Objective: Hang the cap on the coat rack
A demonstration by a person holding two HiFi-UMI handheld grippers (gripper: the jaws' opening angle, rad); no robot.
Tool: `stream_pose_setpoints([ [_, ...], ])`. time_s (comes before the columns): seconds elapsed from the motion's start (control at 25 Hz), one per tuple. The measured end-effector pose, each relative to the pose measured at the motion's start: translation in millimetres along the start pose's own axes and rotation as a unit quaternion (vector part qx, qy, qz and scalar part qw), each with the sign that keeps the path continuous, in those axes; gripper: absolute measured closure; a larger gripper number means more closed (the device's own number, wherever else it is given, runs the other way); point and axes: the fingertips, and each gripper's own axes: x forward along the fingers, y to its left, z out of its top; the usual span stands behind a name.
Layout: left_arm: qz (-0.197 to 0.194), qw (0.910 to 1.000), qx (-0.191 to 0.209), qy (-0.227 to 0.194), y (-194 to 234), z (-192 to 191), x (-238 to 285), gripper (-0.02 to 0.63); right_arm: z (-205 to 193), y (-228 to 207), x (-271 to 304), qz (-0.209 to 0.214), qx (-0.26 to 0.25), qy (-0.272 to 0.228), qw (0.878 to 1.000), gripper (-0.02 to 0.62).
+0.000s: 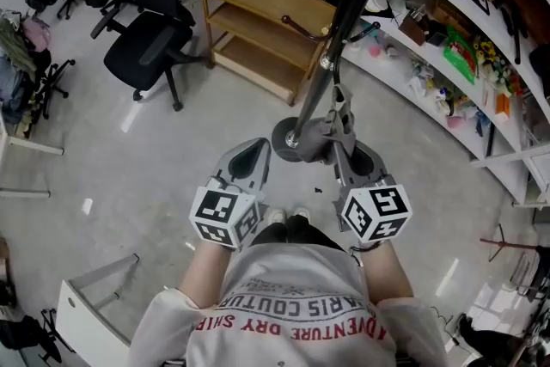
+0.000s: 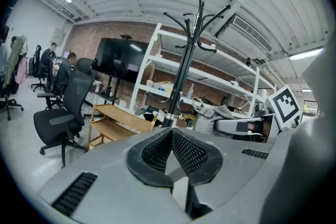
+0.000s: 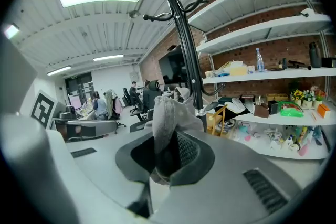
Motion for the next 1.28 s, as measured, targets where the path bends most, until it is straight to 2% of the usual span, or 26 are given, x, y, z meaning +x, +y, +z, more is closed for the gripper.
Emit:
stream_pose_setpoints([
  [0.12, -0.001, 1.0, -0.007, -0.002, -3, 2, 1, 0.6, -7, -7, 9, -0.001, 0.004, 0.009, 1.0, 0.571],
  [0.28, 0.002, 0.9999, -0.003, -0.016, -6, 13, 9, 0.6, -11, -19, 26, -0.012, -0.021, 0.022, 0.999, 0.571],
  [0.44, 0.009, 0.9998, 0.0, -0.019, -7, 8, 15, 0.6, -26, -33, 41, -0.021, -0.03, 0.034, 0.999, 0.571],
  [0.68, 0.006, 0.9999, -0.009, -0.01, -12, -5, 24, 0.6, -39, -55, 69, -0.044, -0.082, 0.035, 0.995, 0.571],
  [1.04, 0.019, 0.9996, -0.019, 0.003, -7, -16, 38, 0.6, -61, -79, 113, -0.049, -0.083, 0.065, 0.993, 0.571],
  [1.28, 0.0, 0.9997, -0.026, 0.001, -22, -15, 45, 0.6, -80, -83, 131, -0.044, -0.09, 0.092, 0.991, 0.571],
])
